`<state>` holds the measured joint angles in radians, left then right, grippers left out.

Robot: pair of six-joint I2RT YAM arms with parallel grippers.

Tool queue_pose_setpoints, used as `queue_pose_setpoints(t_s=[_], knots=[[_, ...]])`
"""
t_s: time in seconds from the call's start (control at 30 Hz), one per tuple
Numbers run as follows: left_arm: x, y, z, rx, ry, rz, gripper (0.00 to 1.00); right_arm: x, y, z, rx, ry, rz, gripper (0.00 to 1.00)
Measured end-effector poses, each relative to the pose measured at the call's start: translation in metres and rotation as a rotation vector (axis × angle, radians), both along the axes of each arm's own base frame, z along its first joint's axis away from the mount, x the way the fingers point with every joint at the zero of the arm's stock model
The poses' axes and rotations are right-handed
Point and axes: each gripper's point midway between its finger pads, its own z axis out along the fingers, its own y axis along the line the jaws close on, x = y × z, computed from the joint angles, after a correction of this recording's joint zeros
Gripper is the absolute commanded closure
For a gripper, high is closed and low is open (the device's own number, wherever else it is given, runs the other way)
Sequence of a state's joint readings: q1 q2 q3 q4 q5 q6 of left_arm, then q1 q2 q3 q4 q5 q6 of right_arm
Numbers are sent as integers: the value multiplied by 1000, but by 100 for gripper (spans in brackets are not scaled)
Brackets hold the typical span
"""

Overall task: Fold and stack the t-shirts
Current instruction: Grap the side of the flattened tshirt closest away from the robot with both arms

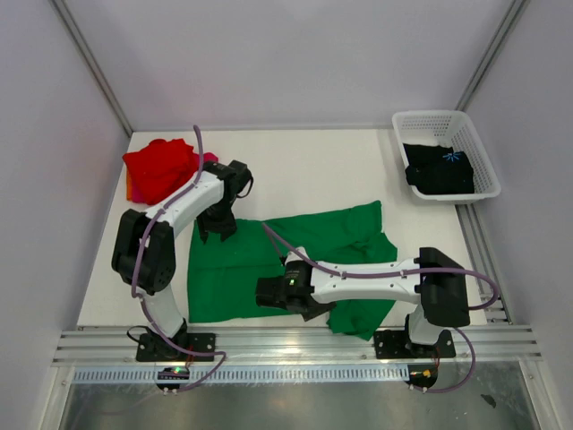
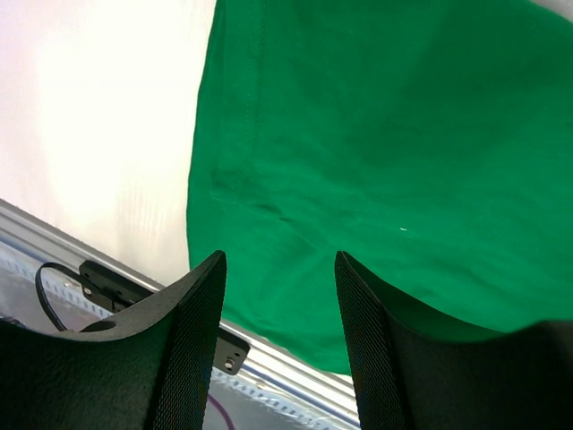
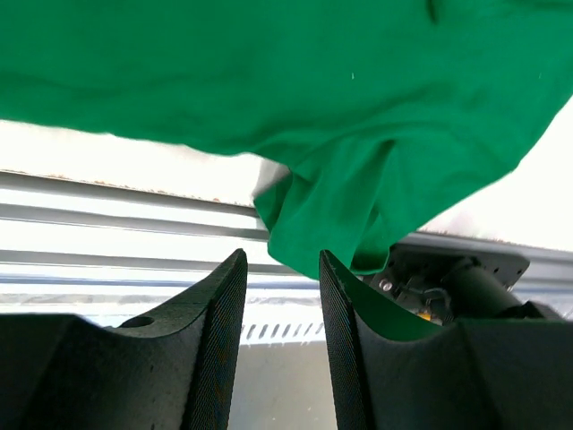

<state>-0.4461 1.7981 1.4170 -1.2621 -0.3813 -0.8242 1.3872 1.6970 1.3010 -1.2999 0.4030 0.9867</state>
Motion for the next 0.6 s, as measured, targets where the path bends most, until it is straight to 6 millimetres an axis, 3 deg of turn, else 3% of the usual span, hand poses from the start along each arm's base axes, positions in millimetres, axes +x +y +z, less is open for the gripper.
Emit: queue_pose_setpoints(t_s=[0.47,0.6], knots=[[-2,-2,0,-13,21,-28,46,-44,-69,-44,-176,33,-212,52],[-2,-4,1,-30,26,-35,46,-47,-73,-46,-185,36,-232,49]])
